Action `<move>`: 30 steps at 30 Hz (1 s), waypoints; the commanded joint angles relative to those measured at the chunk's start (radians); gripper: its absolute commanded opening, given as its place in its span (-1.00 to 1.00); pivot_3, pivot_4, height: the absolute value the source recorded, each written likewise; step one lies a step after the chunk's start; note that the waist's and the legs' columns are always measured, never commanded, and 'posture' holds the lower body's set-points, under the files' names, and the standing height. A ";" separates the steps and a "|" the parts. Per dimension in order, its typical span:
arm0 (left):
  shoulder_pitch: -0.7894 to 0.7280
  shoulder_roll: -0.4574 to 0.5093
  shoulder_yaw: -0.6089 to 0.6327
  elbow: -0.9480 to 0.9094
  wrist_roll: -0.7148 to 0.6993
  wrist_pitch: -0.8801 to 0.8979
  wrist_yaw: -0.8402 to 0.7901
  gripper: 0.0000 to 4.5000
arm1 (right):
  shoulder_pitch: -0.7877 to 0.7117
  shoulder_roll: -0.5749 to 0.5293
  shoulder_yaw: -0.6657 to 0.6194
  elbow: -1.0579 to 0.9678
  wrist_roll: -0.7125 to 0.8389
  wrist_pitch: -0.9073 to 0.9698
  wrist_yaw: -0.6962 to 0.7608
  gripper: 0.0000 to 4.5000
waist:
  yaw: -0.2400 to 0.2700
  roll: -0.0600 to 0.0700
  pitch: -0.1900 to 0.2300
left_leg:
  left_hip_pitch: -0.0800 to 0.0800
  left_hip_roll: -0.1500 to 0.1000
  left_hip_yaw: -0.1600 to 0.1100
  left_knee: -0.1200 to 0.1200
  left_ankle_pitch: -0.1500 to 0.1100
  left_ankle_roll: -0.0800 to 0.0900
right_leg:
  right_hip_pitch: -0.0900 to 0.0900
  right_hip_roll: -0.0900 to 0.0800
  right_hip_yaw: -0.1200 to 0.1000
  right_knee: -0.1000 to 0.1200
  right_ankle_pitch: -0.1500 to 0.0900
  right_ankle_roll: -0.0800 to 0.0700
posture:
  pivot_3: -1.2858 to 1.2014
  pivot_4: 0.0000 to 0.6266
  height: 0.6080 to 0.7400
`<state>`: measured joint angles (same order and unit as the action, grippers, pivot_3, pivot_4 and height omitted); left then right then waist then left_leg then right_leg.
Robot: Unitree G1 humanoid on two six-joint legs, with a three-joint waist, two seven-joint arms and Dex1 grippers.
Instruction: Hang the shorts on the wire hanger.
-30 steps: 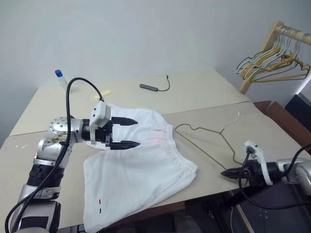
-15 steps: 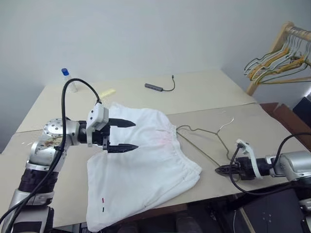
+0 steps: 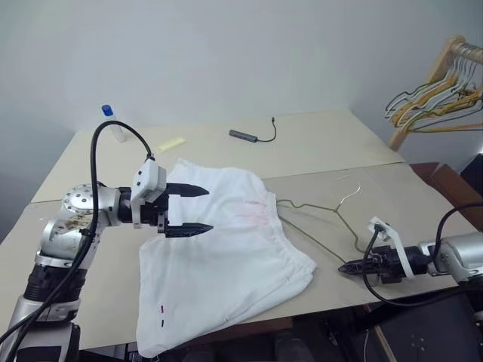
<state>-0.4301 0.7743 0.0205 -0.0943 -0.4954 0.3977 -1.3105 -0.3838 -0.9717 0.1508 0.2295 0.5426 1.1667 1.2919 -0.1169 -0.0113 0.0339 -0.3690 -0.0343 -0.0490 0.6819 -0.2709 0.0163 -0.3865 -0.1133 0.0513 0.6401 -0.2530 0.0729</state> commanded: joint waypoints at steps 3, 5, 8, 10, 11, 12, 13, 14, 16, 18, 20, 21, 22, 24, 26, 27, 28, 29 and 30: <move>0.004 0.025 0.034 -0.024 -0.016 -0.004 0.008 0.99 | -0.033 -0.037 -0.010 -0.004 0.031 -0.011 0.083 -1.00 | 0.007 0.000 0.000 | 0.000 0.000 0.000 0.000 0.000 0.000 | 0.000 0.000 0.000 0.000 0.000 0.000 | -0.02 -1.00 1.00; 0.006 0.026 0.033 -0.026 -0.017 -0.002 0.013 0.99 | -0.053 -0.032 0.017 0.001 0.021 -0.020 0.107 -1.00 | 0.009 0.000 0.000 | 0.000 0.000 0.000 0.000 0.000 0.000 | 0.000 0.000 0.000 -0.001 0.000 0.000 | -0.01 -1.00 1.00; 0.004 0.028 0.030 -0.027 -0.016 -0.002 0.017 0.99 | -0.094 -0.009 0.069 0.023 -0.008 -0.038 0.122 -1.00 | 0.017 0.000 0.000 | 0.000 0.000 0.000 0.000 0.000 0.000 | 0.000 0.000 0.000 0.000 0.000 0.000 | -0.01 -1.00 1.00; 0.002 0.029 0.028 -0.027 -0.014 -0.004 0.019 0.99 | -0.134 0.020 0.112 0.065 -0.053 -0.062 0.102 -1.00 | 0.019 0.000 0.000 | 0.000 0.000 0.000 0.000 0.000 0.000 | 0.000 0.000 0.000 0.000 0.000 0.000 | 0.00 -1.00 1.00; 0.001 0.029 0.027 -0.027 -0.013 -0.005 0.021 0.99 | -0.158 0.038 0.124 0.100 -0.072 -0.074 0.094 -1.00 | 0.019 0.000 0.000 | 0.000 0.000 0.001 0.000 0.000 0.000 | 0.000 0.000 0.000 0.000 0.000 0.000 | 0.00 -1.00 1.00; 0.001 0.030 0.028 -0.027 -0.012 -0.005 0.023 0.99 | -0.183 0.055 0.133 0.136 -0.091 -0.082 0.084 -1.00 | 0.020 0.000 0.000 | 0.000 0.000 0.001 0.000 0.000 0.000 | 0.000 0.000 0.000 0.000 0.000 0.000 | 0.00 -1.00 1.00; 0.002 0.032 0.030 -0.028 -0.010 -0.006 0.026 0.99 | -0.206 0.070 0.143 0.173 -0.117 -0.096 0.070 -1.00 | 0.022 0.000 0.000 | 0.000 0.000 0.001 0.000 0.000 0.000 | 0.000 0.000 0.000 0.000 0.000 0.000 | 0.00 -1.00 1.00; 0.005 0.034 0.032 -0.029 -0.010 -0.008 0.026 0.99 | -0.226 0.083 0.145 0.210 -0.139 -0.109 0.052 -1.00 | 0.024 0.000 0.000 | 0.000 0.000 0.001 0.000 0.000 0.000 | -0.001 0.000 0.000 0.000 0.000 0.000 | 0.01 -1.00 1.00; 0.010 0.039 0.034 -0.031 -0.011 -0.010 0.026 0.99 | -0.256 0.096 0.151 0.264 -0.166 -0.134 0.053 -1.00 | 0.029 0.000 0.000 | 0.000 -0.001 0.000 0.000 0.000 0.000 | -0.001 0.000 0.000 0.000 0.000 0.000 | 0.01 -1.00 1.00; 0.017 0.041 0.035 -0.035 -0.010 -0.012 0.028 0.99 | -0.281 0.096 0.157 0.280 -0.171 -0.150 0.095 -1.00 | 0.035 0.000 0.000 | -0.001 -0.001 0.000 0.000 0.000 0.000 | -0.002 -0.001 0.000 0.000 0.000 0.000 | 0.01 -1.00 1.00; 0.021 0.043 0.034 -0.038 -0.010 -0.014 0.030 0.99 | -0.300 0.091 0.168 0.269 -0.170 -0.161 0.143 -1.00 | 0.038 0.000 0.000 | -0.001 -0.001 0.001 0.000 0.000 0.000 | -0.002 0.000 0.000 0.000 0.000 0.000 | 0.01 -1.00 1.00; 0.021 0.044 0.033 -0.038 -0.010 -0.015 0.031 0.99 | -0.311 0.093 0.172 0.270 -0.173 -0.162 0.154 -1.00 | 0.039 0.000 0.000 | -0.001 -0.001 0.001 0.000 0.000 0.000 | -0.002 0.000 0.000 0.000 0.000 0.000 | 0.01 -1.00 1.00; 0.021 0.044 0.031 -0.037 -0.009 -0.016 0.031 0.99 | -0.322 0.098 0.179 0.279 -0.183 -0.171 0.163 -1.00 | 0.040 0.000 0.000 | -0.001 -0.001 0.001 0.000 0.000 0.000 | -0.002 0.000 0.000 0.000 0.000 0.000 | 0.01 -1.00 1.00; 0.020 0.044 0.029 -0.035 -0.006 -0.019 0.031 0.99 | -0.337 0.104 0.191 0.293 -0.198 -0.188 0.179 -1.00 | 0.045 0.000 0.000 | -0.001 -0.001 0.001 0.000 0.000 0.000 | -0.002 0.000 0.000 0.000 0.000 0.000 | 0.01 -1.00 1.00; 0.016 0.043 0.025 -0.031 -0.004 -0.021 0.031 0.99 | -0.355 0.116 0.218 0.305 -0.217 -0.203 0.202 -1.00 | 0.047 0.000 0.000 | 0.000 -0.001 0.001 0.000 0.000 0.000 | -0.002 0.000 0.000 0.000 0.000 0.000 | 0.01 -1.00 1.00; 0.013 0.042 0.023 -0.029 -0.002 -0.023 0.031 0.99 | -0.362 0.124 0.237 0.308 -0.232 -0.214 0.216 -1.00 | 0.047 0.000 0.000 | 0.000 -0.001 0.001 0.000 0.000 0.000 | -0.002 0.000 0.000 0.000 0.000 0.000 | 0.01 -1.00 1.00; 0.011 0.041 0.021 -0.027 0.000 -0.024 0.031 0.99 | -0.367 0.129 0.249 0.313 -0.243 -0.222 0.225 -1.00 | 0.046 0.000 0.000 | 0.000 -0.001 0.001 0.000 0.000 0.000 | -0.002 0.000 0.000 0.000 0.000 0.000 | 0.01 -1.00 1.00; 0.008 0.041 0.020 -0.026 0.001 -0.025 0.031 0.99 | -0.371 0.135 0.258 0.319 -0.253 -0.229 0.233 -1.00 | 0.046 0.000 0.000 | 0.000 -0.001 0.001 0.000 0.000 0.000 | -0.002 0.000 0.000 0.000 0.000 0.000 | 0.01 -1.00 1.00; 0.006 0.040 0.019 -0.025 0.003 -0.026 0.031 0.99 | -0.377 0.143 0.266 0.331 -0.267 -0.239 0.233 -1.00 | 0.047 0.000 0.000 | 0.000 -0.001 0.001 0.000 0.000 0.000 | -0.002 0.000 0.000 0.000 0.000 0.000 | 0.01 -1.00 1.00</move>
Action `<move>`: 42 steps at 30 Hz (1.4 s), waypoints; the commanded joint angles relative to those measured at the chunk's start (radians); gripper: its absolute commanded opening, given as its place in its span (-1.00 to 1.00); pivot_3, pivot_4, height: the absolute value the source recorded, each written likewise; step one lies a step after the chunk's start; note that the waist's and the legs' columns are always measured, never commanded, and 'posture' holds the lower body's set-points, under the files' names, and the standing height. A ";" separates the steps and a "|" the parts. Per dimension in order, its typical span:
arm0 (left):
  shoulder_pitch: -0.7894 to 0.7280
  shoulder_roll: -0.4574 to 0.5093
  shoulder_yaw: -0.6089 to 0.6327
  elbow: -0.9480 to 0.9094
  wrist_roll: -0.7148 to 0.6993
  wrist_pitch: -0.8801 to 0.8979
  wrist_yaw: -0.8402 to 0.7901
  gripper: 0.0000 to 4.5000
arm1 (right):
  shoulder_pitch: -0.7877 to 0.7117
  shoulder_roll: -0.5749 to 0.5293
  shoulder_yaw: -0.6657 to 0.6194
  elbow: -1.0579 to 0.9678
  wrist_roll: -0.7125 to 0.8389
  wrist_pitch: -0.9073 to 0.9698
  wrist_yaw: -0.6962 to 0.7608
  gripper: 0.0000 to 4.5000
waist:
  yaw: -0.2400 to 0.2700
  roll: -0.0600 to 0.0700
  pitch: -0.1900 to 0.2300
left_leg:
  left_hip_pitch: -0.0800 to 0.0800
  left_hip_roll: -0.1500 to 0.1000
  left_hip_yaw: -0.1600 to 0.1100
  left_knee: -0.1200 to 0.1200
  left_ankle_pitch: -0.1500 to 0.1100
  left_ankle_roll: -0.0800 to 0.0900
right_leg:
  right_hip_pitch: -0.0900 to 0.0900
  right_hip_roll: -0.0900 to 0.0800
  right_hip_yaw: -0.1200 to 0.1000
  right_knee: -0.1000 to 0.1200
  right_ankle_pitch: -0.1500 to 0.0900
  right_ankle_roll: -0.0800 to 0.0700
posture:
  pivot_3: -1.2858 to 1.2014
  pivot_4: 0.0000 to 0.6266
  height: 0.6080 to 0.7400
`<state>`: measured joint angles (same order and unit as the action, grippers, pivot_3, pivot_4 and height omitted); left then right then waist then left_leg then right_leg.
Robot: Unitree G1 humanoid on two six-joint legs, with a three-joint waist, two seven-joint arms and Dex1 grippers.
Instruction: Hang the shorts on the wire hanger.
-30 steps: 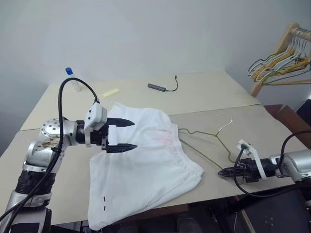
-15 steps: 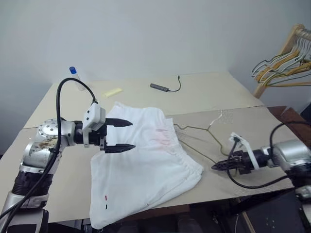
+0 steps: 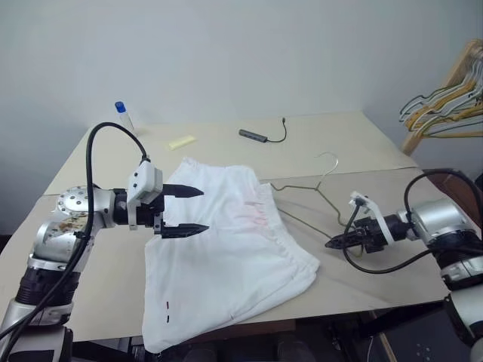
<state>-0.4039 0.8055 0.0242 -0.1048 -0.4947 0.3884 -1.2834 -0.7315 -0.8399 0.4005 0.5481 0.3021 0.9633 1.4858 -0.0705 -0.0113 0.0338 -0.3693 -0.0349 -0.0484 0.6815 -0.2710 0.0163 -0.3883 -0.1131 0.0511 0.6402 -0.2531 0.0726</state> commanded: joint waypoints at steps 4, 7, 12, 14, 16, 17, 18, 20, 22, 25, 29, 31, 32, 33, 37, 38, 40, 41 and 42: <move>-0.018 0.013 0.016 -0.015 0.005 -0.020 0.004 0.99 | -0.054 0.035 0.026 0.066 -0.068 -0.071 0.045 -1.00 | 0.002 0.000 0.000 | 0.000 0.000 0.000 0.000 0.000 0.000 | 0.000 0.000 0.000 0.000 0.000 0.000 | 0.02 -1.00 1.00; -0.012 0.015 0.021 -0.022 0.007 -0.021 0.012 0.99 | -0.069 0.031 0.006 0.109 -0.085 -0.085 0.040 -1.00 | 0.002 0.000 0.000 | 0.000 0.000 0.000 0.000 0.000 0.000 | 0.000 0.000 0.000 0.000 0.000 0.000 | 0.02 -1.00 1.00; 0.005 0.021 0.029 -0.034 0.001 -0.021 0.015 0.99 | -0.051 -0.034 -0.060 0.139 -0.089 -0.097 0.025 -1.00 | 0.004 0.000 0.000 | 0.000 -0.001 0.000 0.000 0.000 0.000 | 0.000 -0.001 0.000 0.000 0.000 0.000 | 0.02 -1.00 1.00; 0.008 0.022 0.030 -0.036 -0.001 -0.020 0.017 0.99 | -0.029 -0.067 -0.088 0.130 -0.079 -0.080 0.026 -1.00 | 0.004 0.000 0.000 | 0.000 0.000 0.000 0.000 0.000 0.000 | 0.000 -0.001 0.000 0.000 0.000 0.000 | 0.01 -1.00 1.00; 0.005 0.021 0.026 -0.031 0.000 -0.021 0.016 0.99 | 0.022 -0.109 -0.104 0.074 -0.063 -0.058 0.045 -1.00 | 0.005 0.000 0.000 | 0.000 0.000 0.000 0.000 0.000 0.000 | 0.000 -0.001 0.000 -0.001 0.000 0.000 | 0.00 -1.00 1.00; 0.002 0.021 0.024 -0.027 0.001 -0.022 0.014 0.99 | 0.052 -0.128 -0.108 0.034 -0.053 -0.045 0.057 -1.00 | 0.006 0.000 0.000 | 0.000 0.000 0.000 -0.001 0.000 0.000 | 0.000 -0.001 0.000 -0.001 0.000 0.000 | 0.00 -1.00 1.00; -0.003 0.021 0.020 -0.022 0.001 -0.023 0.010 0.99 | 0.087 -0.149 -0.107 -0.018 -0.040 -0.033 0.073 -1.00 | 0.006 0.000 0.000 | 0.000 0.000 0.000 -0.001 0.000 0.000 | 0.000 0.000 -0.001 -0.001 0.000 0.000 | -0.01 -1.00 1.00; -0.015 0.019 0.013 -0.012 0.004 -0.024 0.006 0.99 | 0.140 -0.169 -0.103 -0.104 -0.019 -0.005 0.088 -1.00 | 0.004 0.000 0.000 | 0.000 0.000 0.000 -0.001 0.000 0.000 | 0.000 0.000 -0.001 -0.001 0.000 0.000 | -0.01 -1.00 1.00; -0.028 0.015 0.004 -0.005 0.007 -0.025 0.005 0.99 | 0.173 -0.175 -0.107 -0.163 0.006 0.027 0.093 -1.00 | -0.004 0.000 0.000 | 0.000 0.000 0.000 0.000 0.000 0.000 | 0.000 0.000 -0.001 0.000 0.000 0.000 | -0.01 -1.00 1.00; -0.037 0.015 0.002 -0.002 0.006 -0.022 0.000 0.99 | 0.201 -0.173 -0.121 -0.207 0.029 0.045 0.076 -1.00 | -0.006 0.000 0.000 | 0.001 0.001 0.001 0.000 0.000 0.000 | 0.000 0.001 0.000 0.001 0.000 0.000 | -0.01 -1.00 1.00; -0.037 0.020 0.003 0.000 0.006 -0.022 -0.007 0.99 | 0.185 -0.149 -0.127 -0.196 0.047 0.064 0.059 -1.00 | -0.001 0.000 0.000 | 0.001 0.001 0.000 0.000 0.000 0.000 | 0.000 0.001 0.000 0.000 0.000 0.000 | -0.01 -1.00 1.00; -0.036 0.021 0.006 -0.003 0.007 -0.021 -0.005 0.99 | 0.175 -0.147 -0.123 -0.178 0.048 0.069 0.058 -1.00 | 0.001 0.000 0.000 | 0.000 0.001 0.000 0.000 0.000 0.000 | 0.000 0.000 0.000 -0.001 0.000 0.000 | -0.01 -1.00 1.00; -0.035 0.023 0.008 -0.005 0.006 -0.019 -0.005 0.99 | 0.173 -0.150 -0.121 -0.170 0.050 0.072 0.062 -1.00 | 0.002 0.000 0.000 | 0.000 0.001 0.000 0.000 0.000 0.000 | 0.000 0.000 0.000 -0.001 0.000 0.000 | -0.01 -1.00 1.00; -0.031 0.025 0.012 -0.008 0.005 -0.018 -0.004 0.99 | 0.176 -0.159 -0.119 -0.164 0.051 0.075 0.070 -1.00 | 0.003 0.000 0.000 | 0.000 0.001 0.000 0.000 0.000 0.000 | 0.000 0.000 0.000 -0.001 0.000 0.000 | -0.01 -1.00 1.00; -0.003 0.038 0.028 -0.027 0.001 -0.018 -0.002 0.99 | 0.211 -0.202 -0.123 -0.151 0.066 0.082 0.105 -1.00 | 0.013 0.000 0.000 | 0.000 0.000 0.000 0.000 0.000 0.000 | 0.000 0.000 -0.001 -0.001 0.000 0.000 | 0.02 -1.00 1.00; 0.002 0.040 0.029 -0.029 0.000 -0.018 0.001 0.99 | 0.213 -0.205 -0.127 -0.155 0.074 0.086 0.110 -1.00 | 0.015 0.000 0.000 | 0.000 0.000 0.000 0.000 0.000 0.000 | 0.000 0.000 -0.001 -0.001 0.000 0.000 | 0.02 -1.00 1.00; 0.009 0.041 0.029 -0.034 -0.002 -0.017 0.005 0.99 | 0.208 -0.212 -0.129 -0.182 0.111 0.100 0.124 -1.00 | 0.015 0.000 0.000 | 0.000 0.001 0.001 0.000 0.000 0.000 | 0.000 0.000 -0.001 -0.001 0.000 0.000 | 0.02 -1.00 1.00; 0.009 0.041 0.029 -0.034 -0.002 -0.017 0.006 0.99 | 0.203 -0.214 -0.127 -0.193 0.126 0.107 0.127 -1.00 | 0.014 0.000 0.000 | 0.000 0.001 0.001 0.000 0.000 0.000 | 0.000 0.000 -0.001 -0.001 0.000 0.000 | 0.02 -1.00 1.00; 0.008 0.041 0.028 -0.033 -0.003 -0.017 0.006 0.99 | 0.198 -0.213 -0.121 -0.200 0.134 0.110 0.129 -1.00 | 0.014 0.000 0.000 | 0.000 0.001 0.001 0.000 0.000 0.000 | 0.000 0.000 0.000 -0.001 0.000 0.000 | 0.02 -1.00 1.00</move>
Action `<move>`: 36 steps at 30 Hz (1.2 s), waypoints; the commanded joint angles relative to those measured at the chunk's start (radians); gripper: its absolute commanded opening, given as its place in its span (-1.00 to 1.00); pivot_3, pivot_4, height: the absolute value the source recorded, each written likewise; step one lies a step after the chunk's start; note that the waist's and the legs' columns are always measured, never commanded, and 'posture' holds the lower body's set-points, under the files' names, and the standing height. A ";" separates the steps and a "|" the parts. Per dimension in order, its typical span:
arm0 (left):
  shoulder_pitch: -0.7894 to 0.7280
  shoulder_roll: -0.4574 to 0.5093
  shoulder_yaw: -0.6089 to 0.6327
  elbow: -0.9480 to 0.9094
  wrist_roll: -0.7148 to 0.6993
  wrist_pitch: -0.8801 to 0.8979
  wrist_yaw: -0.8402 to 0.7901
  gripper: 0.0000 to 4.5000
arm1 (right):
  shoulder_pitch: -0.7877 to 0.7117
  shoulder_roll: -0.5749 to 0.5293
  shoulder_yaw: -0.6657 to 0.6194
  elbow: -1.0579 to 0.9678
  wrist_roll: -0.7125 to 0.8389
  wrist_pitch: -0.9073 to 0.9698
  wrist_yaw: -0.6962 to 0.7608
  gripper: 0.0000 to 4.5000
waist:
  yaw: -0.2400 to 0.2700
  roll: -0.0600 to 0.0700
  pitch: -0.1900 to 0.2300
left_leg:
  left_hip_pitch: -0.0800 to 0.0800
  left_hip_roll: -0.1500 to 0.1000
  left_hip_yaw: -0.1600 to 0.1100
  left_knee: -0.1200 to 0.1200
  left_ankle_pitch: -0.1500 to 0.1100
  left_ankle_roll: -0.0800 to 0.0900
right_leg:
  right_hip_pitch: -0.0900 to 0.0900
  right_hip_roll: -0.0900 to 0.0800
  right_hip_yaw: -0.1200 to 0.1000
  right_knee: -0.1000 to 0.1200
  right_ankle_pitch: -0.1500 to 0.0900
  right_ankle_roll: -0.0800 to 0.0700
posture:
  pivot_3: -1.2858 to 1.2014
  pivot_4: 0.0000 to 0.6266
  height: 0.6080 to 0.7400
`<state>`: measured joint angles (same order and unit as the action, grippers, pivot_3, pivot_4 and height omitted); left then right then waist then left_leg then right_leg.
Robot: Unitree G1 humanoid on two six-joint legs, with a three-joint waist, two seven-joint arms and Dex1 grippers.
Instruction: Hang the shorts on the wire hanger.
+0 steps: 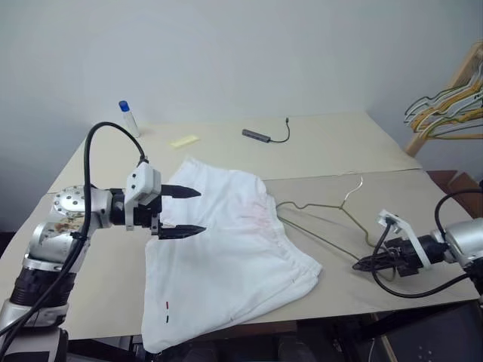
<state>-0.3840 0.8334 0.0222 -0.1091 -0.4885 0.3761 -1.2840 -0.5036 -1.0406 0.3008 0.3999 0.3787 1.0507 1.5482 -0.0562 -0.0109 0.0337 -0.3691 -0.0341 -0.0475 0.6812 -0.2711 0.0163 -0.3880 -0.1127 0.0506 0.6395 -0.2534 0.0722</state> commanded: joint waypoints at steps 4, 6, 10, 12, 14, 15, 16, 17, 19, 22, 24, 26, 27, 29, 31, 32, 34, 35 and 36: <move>-0.021 0.011 0.025 -0.021 -0.006 -0.006 0.007 0.99 | -0.057 0.020 0.014 -0.068 0.062 0.028 0.057 -1.00 | 0.002 0.000 0.000 | 0.000 0.000 0.000 0.000 0.000 0.000 | 0.000 0.000 0.000 0.000 0.000 0.000 | 0.02 -1.00 1.00; -0.025 0.011 0.024 -0.022 -0.006 -0.005 0.008 0.99 | -0.077 0.046 0.025 -0.054 0.057 0.029 0.047 -1.00 | 0.002 0.000 0.000 | 0.000 0.000 0.000 0.000 0.000 0.000 | 0.000 0.000 0.000 0.000 0.000 0.000 | 0.02 -1.00 1.00; -0.023 0.014 0.026 -0.022 -0.005 -0.006 0.009 0.99 | -0.111 0.079 0.043 -0.016 0.042 0.021 0.040 -1.00 | 0.013 0.000 0.000 | 0.000 0.000 0.000 0.000 0.000 0.000 | 0.000 0.000 0.000 0.000 0.000 0.000 | 0.03 -1.00 1.00; -0.018 0.015 0.027 -0.027 -0.005 -0.007 0.011 0.99 | -0.125 0.095 0.057 -0.004 0.031 0.012 0.037 -1.00 | 0.016 0.000 0.000 | 0.000 -0.001 0.000 0.000 0.000 0.000 | 0.000 0.000 0.000 0.000 0.000 0.000 | 0.03 -1.00 1.00; -0.016 0.016 0.029 -0.031 -0.006 -0.006 0.013 0.99 | -0.142 0.112 0.064 0.011 0.026 0.005 0.034 -1.00 | 0.017 0.000 0.000 | 0.000 -0.001 0.000 0.000 0.000 0.000 | 0.000 0.000 0.000 0.000 0.000 0.000 | 0.03 -1.00 1.00; -0.016 0.016 0.029 -0.032 -0.006 -0.006 0.013 0.99 | -0.151 0.119 0.064 0.021 0.025 0.004 0.033 -1.00 | 0.017 0.000 0.000 | 0.000 0.000 0.000 0.000 0.000 0.000 | 0.000 0.000 0.000 0.000 0.000 0.000 | 0.03 -1.00 1.00; -0.015 0.016 0.029 -0.032 -0.006 -0.006 0.014 0.99 | -0.162 0.127 0.064 0.033 0.024 0.005 0.030 -1.00 | 0.017 0.000 0.000 | 0.000 0.000 0.000 0.000 0.000 0.000 | 0.000 0.000 0.000 0.000 0.000 0.000 | 0.03 -1.00 1.00; -0.015 0.017 0.028 -0.032 -0.004 -0.008 0.014 0.99 | -0.179 0.142 0.066 0.053 0.016 0.003 0.021 -1.00 | 0.017 0.000 0.000 | 0.000 0.000 0.000 0.000 0.000 0.000 | 0.000 0.000 0.000 0.000 0.000 0.000 | 0.03 -1.00 1.00; -0.016 0.017 0.028 -0.030 -0.003 -0.010 0.014 0.99 | -0.205 0.167 0.076 0.088 -0.002 -0.008 0.013 -1.00 | 0.014 0.000 0.000 | 0.000 0.000 0.000 0.000 0.000 0.000 | 0.000 0.000 0.000 0.000 0.000 0.000 | 0.03 -1.00 1.00; -0.019 0.014 0.025 -0.028 -0.001 -0.012 0.015 0.99 | -0.240 0.195 0.097 0.130 -0.028 -0.022 0.031 -1.00 | 0.014 0.000 0.000 | 0.000 0.000 0.000 0.000 0.000 0.000 | 0.000 0.000 0.000 0.000 0.000 0.000 | 0.03 -1.00 1.00; -0.020 0.012 0.023 -0.028 0.000 -0.013 0.017 0.99 | -0.251 0.203 0.113 0.132 -0.040 -0.031 0.046 -1.00 | 0.015 0.000 0.000 | 0.000 0.000 -0.001 0.000 0.000 0.000 | 0.000 0.000 0.000 0.000 0.000 0.000 | 0.04 -1.00 1.00; -0.019 0.011 0.024 -0.028 0.000 -0.014 0.017 0.99 | -0.269 0.216 0.116 0.153 -0.047 -0.036 0.045 -1.00 | 0.016 0.000 0.000 | 0.000 -0.001 -0.001 0.000 0.000 0.000 | 0.000 0.000 0.000 0.000 0.000 0.000 | 0.04 -1.00 1.00; -0.018 0.011 0.023 -0.029 0.000 -0.015 0.018 0.99 | -0.278 0.222 0.112 0.169 -0.052 -0.044 0.040 -1.00 | 0.016 0.000 0.000 | 0.000 -0.001 -0.001 0.000 0.000 0.000 | 0.000 0.000 0.000 0.000 0.000 0.000 | 0.04 -1.00 1.00; -0.016 0.011 0.023 -0.031 0.001 -0.016 0.020 0.99 | -0.289 0.228 0.098 0.190 -0.061 -0.061 0.026 -1.00 | 0.015 0.000 0.000 | 0.000 -0.001 -0.001 0.000 0.000 0.000 | 0.000 0.000 0.000 0.000 0.000 0.000 | 0.04 -1.00 1.00; -0.013 0.013 0.025 -0.033 0.000 -0.016 0.020 0.99 | -0.296 0.227 0.060 0.201 -0.063 -0.077 -0.007 -1.00 | 0.016 0.000 0.000 | 0.000 -0.001 -0.001 0.000 0.000 0.000 | 0.000 0.000 0.000 0.000 0.000 0.000 | 0.03 -1.00 1.00; -0.013 0.014 0.024 -0.031 0.001 -0.018 0.018 0.99 | -0.295 0.222 0.031 0.200 -0.062 -0.091 -0.036 -1.00 | 0.016 0.000 0.000 | 0.000 0.000 -0.001 0.000 0.000 0.000 | 0.000 0.000 -0.001 0.000 0.000 0.000 | 0.03 -1.00 1.00; -0.013 0.014 0.020 -0.023 0.008 -0.027 0.014 0.99 | -0.274 0.204 -0.020 0.159 -0.061 -0.142 -0.074 -1.00 | 0.015 0.000 0.000 | 0.000 -0.001 -0.001 0.000 0.000 0.000 | 0.000 0.000 -0.001 0.000 0.000 0.000 | 0.02 -1.00 1.00; -0.015 0.014 0.018 -0.019 0.009 -0.029 0.012 0.99 | -0.265 0.197 -0.041 0.132 -0.061 -0.156 -0.097 -1.00 | 0.015 0.000 0.000 | 0.000 -0.001 -0.001 0.000 0.000 0.000 | 0.000 0.000 -0.001 0.000 0.000 0.000 | 0.01 -1.00 1.00; -0.020 0.014 0.015 -0.012 0.012 -0.032 0.007 0.99 | -0.251 0.188 -0.065 0.093 -0.065 -0.186 -0.124 -1.00 | 0.014 0.000 0.000 | 0.000 -0.001 -0.001 0.000 0.000 0.000 | -0.001 0.000 -0.001 0.000 0.000 0.000 | 0.01 -1.00 1.00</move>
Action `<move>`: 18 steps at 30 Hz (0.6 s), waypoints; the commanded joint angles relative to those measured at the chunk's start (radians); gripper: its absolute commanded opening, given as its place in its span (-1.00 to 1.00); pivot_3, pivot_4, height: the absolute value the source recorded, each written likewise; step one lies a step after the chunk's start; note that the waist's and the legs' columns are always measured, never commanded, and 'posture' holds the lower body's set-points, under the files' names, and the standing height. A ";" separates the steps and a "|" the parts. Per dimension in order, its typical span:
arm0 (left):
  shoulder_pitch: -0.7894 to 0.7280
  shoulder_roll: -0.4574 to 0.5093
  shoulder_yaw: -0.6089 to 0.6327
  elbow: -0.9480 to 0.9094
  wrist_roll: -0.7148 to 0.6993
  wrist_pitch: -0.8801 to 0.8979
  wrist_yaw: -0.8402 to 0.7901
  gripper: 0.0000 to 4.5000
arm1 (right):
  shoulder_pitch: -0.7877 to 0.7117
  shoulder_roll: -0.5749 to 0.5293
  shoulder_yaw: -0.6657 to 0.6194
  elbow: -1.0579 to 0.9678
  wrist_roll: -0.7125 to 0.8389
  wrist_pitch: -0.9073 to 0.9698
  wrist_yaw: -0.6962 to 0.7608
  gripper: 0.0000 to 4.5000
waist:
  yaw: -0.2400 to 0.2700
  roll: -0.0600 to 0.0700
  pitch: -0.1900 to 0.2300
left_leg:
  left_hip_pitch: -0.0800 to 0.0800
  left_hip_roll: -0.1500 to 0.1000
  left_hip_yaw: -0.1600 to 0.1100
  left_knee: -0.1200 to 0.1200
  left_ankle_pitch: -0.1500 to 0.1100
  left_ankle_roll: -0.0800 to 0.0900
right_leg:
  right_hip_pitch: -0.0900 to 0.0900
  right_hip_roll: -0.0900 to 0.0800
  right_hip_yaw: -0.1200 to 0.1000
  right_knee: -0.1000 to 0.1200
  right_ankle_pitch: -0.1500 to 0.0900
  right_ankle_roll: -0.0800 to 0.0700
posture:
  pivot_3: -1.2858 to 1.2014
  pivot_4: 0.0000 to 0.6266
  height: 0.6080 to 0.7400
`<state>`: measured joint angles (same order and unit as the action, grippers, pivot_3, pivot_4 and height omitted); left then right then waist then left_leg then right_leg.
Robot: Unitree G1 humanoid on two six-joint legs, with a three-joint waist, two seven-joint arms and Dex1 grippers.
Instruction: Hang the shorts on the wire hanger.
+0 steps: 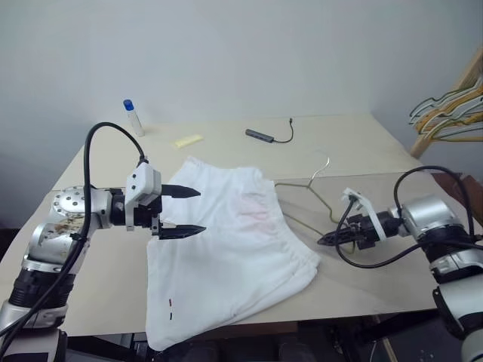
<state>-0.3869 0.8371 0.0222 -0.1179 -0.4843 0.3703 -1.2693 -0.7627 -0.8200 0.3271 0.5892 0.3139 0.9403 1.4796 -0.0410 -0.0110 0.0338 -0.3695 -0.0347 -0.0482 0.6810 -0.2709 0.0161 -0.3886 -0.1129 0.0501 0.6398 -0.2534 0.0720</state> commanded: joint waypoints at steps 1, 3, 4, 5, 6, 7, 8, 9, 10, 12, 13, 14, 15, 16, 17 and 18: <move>-0.026 0.011 0.012 0.006 0.010 -0.030 -0.014 0.99 | 0.027 -0.037 -0.119 -0.140 -0.007 -0.113 -0.098 -1.00 | -0.001 0.000 0.000 | 0.000 0.000 0.000 0.000 0.000 0.000 | 0.000 0.000 0.000 0.000 0.000 0.000 | 0.00 -1.00 1.00; -0.052 0.010 0.004 0.036 0.024 -0.045 -0.028 0.99 | 0.066 -0.049 -0.156 -0.241 -0.038 -0.190 -0.179 -1.00 | -0.001 0.000 0.000 | 0.000 0.000 0.000 -0.001 0.000 0.000 | 0.000 0.000 0.000 0.000 0.000 0.000 | -0.01 -1.00 1.00; -0.072 0.009 -0.002 0.057 0.033 -0.056 -0.034 0.99 | 0.090 -0.055 -0.171 -0.299 -0.063 -0.242 -0.223 -1.00 | -0.001 0.000 0.000 | 0.000 0.000 0.000 -0.001 0.000 0.000 | -0.001 0.000 0.000 0.000 0.000 0.000 | -0.01 -1.00 1.00; -0.094 0.008 -0.006 0.082 0.043 -0.070 -0.040 0.99 | 0.114 -0.060 -0.180 -0.357 -0.096 -0.302 -0.271 -1.00 | -0.002 0.000 0.000 | -0.001 0.000 0.000 -0.001 0.000 0.000 | -0.001 0.000 0.000 0.000 0.000 0.000 | -0.03 -1.00 1.00; -0.124 0.005 -0.012 0.114 0.057 -0.089 -0.045 0.99 | 0.135 -0.065 -0.183 -0.413 -0.139 -0.363 -0.326 -1.00 | -0.002 0.000 0.000 | 0.000 0.000 0.000 -0.001 0.000 0.000 | -0.001 0.000 0.000 0.000 0.000 0.000 | -0.03 -1.00 1.00; -0.155 0.000 -0.016 0.148 0.072 -0.113 -0.047 0.99 | 0.149 -0.068 -0.181 -0.455 -0.182 -0.419 -0.374 -1.00 | -0.003 0.000 0.000 | 0.000 0.000 0.001 -0.001 0.000 0.000 | -0.001 0.000 0.000 0.000 0.000 0.000 | -0.04 -1.00 1.00; -0.183 -0.005 -0.018 0.180 0.085 -0.134 -0.050 0.99 | 0.158 -0.070 -0.177 -0.485 -0.215 -0.455 -0.410 -1.00 | -0.004 0.000 0.000 | 0.000 0.000 0.001 0.000 0.000 0.000 | -0.001 0.000 0.000 0.000 0.000 0.000 | -0.04 -1.00 1.00; -0.229 -0.012 -0.022 0.229 0.104 -0.166 -0.051 0.99 | 0.161 -0.073 -0.166 -0.520 -0.261 -0.494 -0.454 -1.00 | -0.005 0.000 0.000 | 0.000 0.000 0.001 0.000 0.000 0.000 | -0.001 0.000 0.000 0.000 0.000 0.000 | -0.05 -1.00 1.00; -0.277 -0.020 -0.024 0.277 0.124 -0.199 -0.048 0.99 | 0.164 -0.073 -0.164 -0.549 -0.284 -0.532 -0.476 -1.00 | -0.007 0.000 0.000 | 0.000 0.000 0.001 0.000 0.000 -0.001 | -0.001 0.000 0.000 0.000 0.000 0.000 | -0.05 -1.00 1.00; -0.377 -0.035 -0.029 0.373 0.153 -0.244 -0.052 0.99 | 0.164 -0.063 -0.172 -0.624 -0.276 -0.534 -0.474 -1.00 | -0.011 0.000 0.000 | -0.001 0.000 0.001 -0.001 0.001 -0.001 | -0.001 0.000 0.000 0.000 0.000 0.000 | -0.06 -1.00 1.00; -0.420 -0.040 -0.034 0.417 0.165 -0.272 -0.067 0.99 | 0.164 -0.054 -0.176 -0.666 -0.261 -0.516 -0.469 -1.00 | -0.014 0.000 0.000 | -0.001 0.000 0.001 -0.001 0.001 -0.001 | -0.001 0.000 0.000 0.000 0.000 0.000 | -0.06 -1.00 1.00; -0.457 -0.045 -0.042 0.456 0.178 -0.300 -0.084 0.99 | 0.162 -0.047 -0.176 -0.707 -0.245 -0.490 -0.461 -1.00 | -0.023 0.000 0.000 | -0.001 0.000 0.001 -0.001 0.001 -0.001 | -0.001 0.001 0.000 -0.001 0.000 0.000 | -0.07 -1.00 1.00; -0.494 -0.048 -0.060 0.499 0.197 -0.347 -0.119 0.99 | 0.159 -0.042 -0.169 -0.750 -0.232 -0.468 -0.449 -1.00 | -0.029 0.000 0.000 | -0.001 0.000 0.001 -0.001 0.001 -0.001 | -0.001 0.001 0.000 -0.001 0.000 0.000 | -0.08 -1.00 1.00; -0.527 -0.057 -0.076 0.539 0.215 -0.391 -0.148 0.99 | 0.155 -0.039 -0.159 -0.785 -0.226 -0.441 -0.438 -1.00 | -0.032 0.000 0.000 | -0.001 0.000 0.001 -0.001 0.001 -0.001 | -0.001 0.001 0.000 -0.001 0.000 0.000 | -0.08 -1.00 1.00; -0.555 -0.067 -0.089 0.576 0.231 -0.422 -0.165 0.99 | 0.150 -0.038 -0.148 -0.808 -0.226 -0.420 -0.433 -1.00 | -0.035 0.000 0.000 | -0.002 0.000 0.001 0.000 0.000 -0.001 | -0.001 0.000 -0.001 -0.001 0.000 0.000 | -0.08 -1.00 1.00; -0.591 -0.090 -0.116 0.625 0.257 -0.460 -0.183 0.99 | 0.139 -0.035 -0.138 -0.831 -0.215 -0.386 -0.418 -1.00 | -0.038 0.000 0.000 | -0.002 0.000 0.001 0.000 0.000 -0.001 | -0.001 0.000 0.000 -0.002 0.000 0.000 | -0.08 -1.00 1.00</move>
<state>-0.9429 0.7625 -0.0681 0.4549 -0.2614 -0.0277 -1.4219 -0.5848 -0.8549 0.1936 -0.1859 0.0697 0.5112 1.0470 -0.0792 -0.0111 0.0338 -0.3714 -0.0347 -0.0473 0.6810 -0.2705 0.0155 -0.3890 -0.1127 0.0496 0.6380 -0.2535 0.0721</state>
